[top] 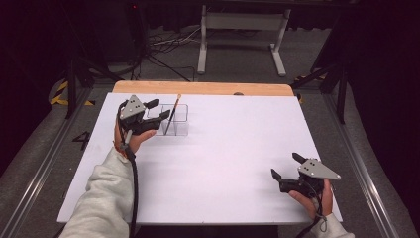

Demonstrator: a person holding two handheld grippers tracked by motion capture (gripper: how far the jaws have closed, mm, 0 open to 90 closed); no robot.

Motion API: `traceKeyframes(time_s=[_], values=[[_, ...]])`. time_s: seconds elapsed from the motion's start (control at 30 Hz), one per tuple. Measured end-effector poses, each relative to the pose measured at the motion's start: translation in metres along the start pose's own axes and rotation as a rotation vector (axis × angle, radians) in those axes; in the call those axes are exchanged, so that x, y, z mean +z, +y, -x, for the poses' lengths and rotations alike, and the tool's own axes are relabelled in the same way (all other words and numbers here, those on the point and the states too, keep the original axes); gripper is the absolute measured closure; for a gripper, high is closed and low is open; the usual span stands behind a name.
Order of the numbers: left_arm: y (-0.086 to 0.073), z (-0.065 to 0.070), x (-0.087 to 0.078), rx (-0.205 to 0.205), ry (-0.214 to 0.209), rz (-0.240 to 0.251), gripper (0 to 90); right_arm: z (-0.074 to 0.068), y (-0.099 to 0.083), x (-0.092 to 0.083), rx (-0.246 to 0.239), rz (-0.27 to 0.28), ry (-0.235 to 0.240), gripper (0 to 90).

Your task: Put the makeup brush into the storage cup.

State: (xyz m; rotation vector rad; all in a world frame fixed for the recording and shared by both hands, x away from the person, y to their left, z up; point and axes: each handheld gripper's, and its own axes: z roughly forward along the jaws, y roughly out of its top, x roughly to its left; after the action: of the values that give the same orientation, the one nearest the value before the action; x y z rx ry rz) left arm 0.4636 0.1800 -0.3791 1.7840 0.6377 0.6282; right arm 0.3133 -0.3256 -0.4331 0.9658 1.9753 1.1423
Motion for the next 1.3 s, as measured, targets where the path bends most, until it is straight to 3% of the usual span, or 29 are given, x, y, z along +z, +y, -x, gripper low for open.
traceKeyframes(time_s=[0.37,0.57,0.73,0.87,0.93,1.07,1.3], values=[[0.002,0.004,-0.005,0.003,0.034,-0.008,15.7,-0.001,0.000,0.000,-0.001,-0.001,0.001,8.3],[0.002,0.006,-0.010,0.009,0.028,0.021,5.6,-0.001,0.000,0.000,-0.002,-0.001,0.002,8.3],[0.001,0.009,-0.011,0.029,0.007,0.016,1.7,-0.001,0.000,0.000,-0.002,-0.001,0.001,8.3],[0.000,0.012,-0.012,0.038,0.025,0.019,0.5,-0.001,0.000,0.000,-0.003,-0.001,0.001,8.3],[0.000,0.013,-0.014,0.037,0.008,0.023,0.5,-0.001,0.000,0.000,-0.003,-0.001,0.000,8.3],[0.002,0.016,-0.018,0.043,0.016,0.042,0.6,-0.001,0.000,0.000,-0.002,0.000,0.000,8.3],[0.005,0.023,-0.029,0.083,0.020,0.046,1.0,-0.001,0.000,0.000,-0.003,-0.001,0.002,8.3]])
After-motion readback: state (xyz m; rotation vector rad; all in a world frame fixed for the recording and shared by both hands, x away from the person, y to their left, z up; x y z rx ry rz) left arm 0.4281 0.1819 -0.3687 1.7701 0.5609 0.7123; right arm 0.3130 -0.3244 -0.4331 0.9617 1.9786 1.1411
